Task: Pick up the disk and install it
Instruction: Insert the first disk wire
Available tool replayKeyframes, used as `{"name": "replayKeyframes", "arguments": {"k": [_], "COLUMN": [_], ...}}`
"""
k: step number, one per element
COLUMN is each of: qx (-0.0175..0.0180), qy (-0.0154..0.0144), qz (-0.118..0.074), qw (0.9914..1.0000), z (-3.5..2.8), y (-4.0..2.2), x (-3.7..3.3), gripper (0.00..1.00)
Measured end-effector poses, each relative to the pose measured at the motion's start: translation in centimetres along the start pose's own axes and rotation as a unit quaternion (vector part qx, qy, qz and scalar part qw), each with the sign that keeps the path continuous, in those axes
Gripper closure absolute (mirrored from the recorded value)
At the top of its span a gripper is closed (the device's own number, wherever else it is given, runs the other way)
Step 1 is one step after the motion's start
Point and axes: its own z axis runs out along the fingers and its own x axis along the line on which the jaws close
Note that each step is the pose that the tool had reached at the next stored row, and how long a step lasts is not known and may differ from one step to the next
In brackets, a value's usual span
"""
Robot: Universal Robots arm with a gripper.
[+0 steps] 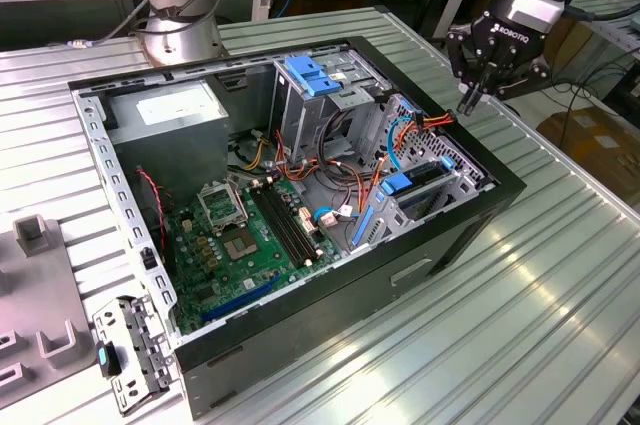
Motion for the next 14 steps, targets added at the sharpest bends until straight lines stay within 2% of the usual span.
{"name": "replayKeyframes", "arguments": {"k": [1, 3, 4, 5, 6, 7, 9, 11, 12, 13, 14], "qx": [0.0, 0.0003, 0.0008, 0.0021, 0.0027, 0.0028, 0.0029, 0.0032, 0.0038, 0.007, 0.0071], "qy": [0.0, 0.0001, -0.0006, -0.0026, -0.0031, -0.0031, -0.003, -0.0026, -0.0022, 0.0003, 0.0004], "qz": [-0.002, -0.025, -0.028, -0.033, -0.053, -0.068, -0.089, -0.119, -0.121, -0.121, -0.125], "qw": [1.0, 0.99968, 0.99961, 0.99944, 0.99861, 0.99768, 0.99601, 0.99284, 0.99269, 0.99258, 0.99218], "z": [0.0, 0.0, 0.0, 0.0, 0.0, 0.01, 0.05, 0.14, 0.15, 0.15, 0.15], "y": [0.0, -0.01, -0.01, -0.01, 0.0, 0.0, 0.0, 0.04, 0.05, 0.15, 0.25], "x": [0.0, 0.0, 0.0, 0.0, 0.0, 0.0, 0.0, 0.0, 0.0, -0.08, -0.14], "gripper": [0.82, 0.81, 0.75, 0.75, 0.73, 0.67, 0.67, 0.67, 0.67, 0.67, 0.67]}}
